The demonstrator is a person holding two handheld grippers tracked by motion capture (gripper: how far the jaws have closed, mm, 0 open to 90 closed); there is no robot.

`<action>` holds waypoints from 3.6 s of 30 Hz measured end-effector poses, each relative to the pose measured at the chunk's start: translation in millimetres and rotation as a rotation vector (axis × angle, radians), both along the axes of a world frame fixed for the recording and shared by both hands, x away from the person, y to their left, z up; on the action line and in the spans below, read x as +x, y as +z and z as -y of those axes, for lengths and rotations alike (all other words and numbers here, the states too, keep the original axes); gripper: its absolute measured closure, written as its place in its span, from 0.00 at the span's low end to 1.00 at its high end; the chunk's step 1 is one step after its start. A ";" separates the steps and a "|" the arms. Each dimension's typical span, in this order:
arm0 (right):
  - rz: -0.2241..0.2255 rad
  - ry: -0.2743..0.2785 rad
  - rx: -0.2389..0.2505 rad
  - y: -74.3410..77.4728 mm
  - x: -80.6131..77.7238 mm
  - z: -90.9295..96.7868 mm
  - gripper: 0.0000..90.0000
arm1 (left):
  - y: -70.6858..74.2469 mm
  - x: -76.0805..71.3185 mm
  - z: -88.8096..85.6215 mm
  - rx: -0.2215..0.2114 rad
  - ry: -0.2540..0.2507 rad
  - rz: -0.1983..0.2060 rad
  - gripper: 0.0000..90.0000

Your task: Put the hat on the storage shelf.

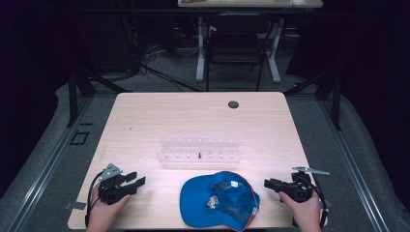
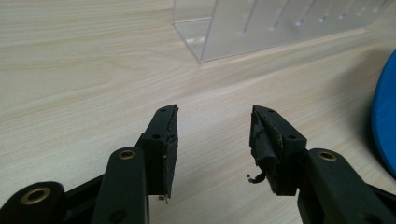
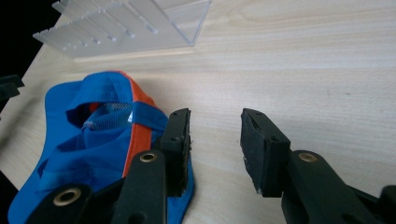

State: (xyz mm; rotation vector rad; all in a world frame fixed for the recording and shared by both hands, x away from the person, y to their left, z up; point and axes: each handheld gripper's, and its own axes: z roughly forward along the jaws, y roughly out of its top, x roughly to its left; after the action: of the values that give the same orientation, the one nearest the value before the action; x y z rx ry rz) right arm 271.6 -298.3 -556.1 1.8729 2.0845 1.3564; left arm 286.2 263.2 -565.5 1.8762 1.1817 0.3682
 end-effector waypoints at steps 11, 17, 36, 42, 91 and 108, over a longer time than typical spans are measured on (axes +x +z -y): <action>-0.060 0.074 -0.057 4.7 -3.8 -16.0 0.70 | 2.2 -6.2 16.8 0.033 -0.074 0.003 0.57; -0.075 0.101 -0.061 1.7 -4.6 -21.1 0.70 | 3.5 -8.4 29.0 0.064 -0.126 0.020 0.57; -0.120 0.161 -0.127 -6.7 -6.1 -34.6 0.66 | 0.0 -6.6 39.0 0.091 -0.170 0.004 0.58; -0.145 0.174 -0.125 -11.1 -4.0 -37.3 0.69 | -0.5 -6.5 43.3 0.097 -0.186 0.002 0.58; -0.166 0.088 -0.136 -2.4 12.4 -35.1 0.99 | -4.8 -5.9 56.8 0.124 -0.210 0.013 0.59; -0.309 0.134 -0.284 10.6 33.6 -15.2 0.87 | -4.1 -6.6 52.9 0.133 -0.195 0.012 0.59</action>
State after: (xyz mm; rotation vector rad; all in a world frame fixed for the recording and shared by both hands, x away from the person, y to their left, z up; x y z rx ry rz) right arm 305.2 -283.1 -545.5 1.9488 2.4294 0.7688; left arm 279.6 210.4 -569.6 2.0811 0.9763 0.3570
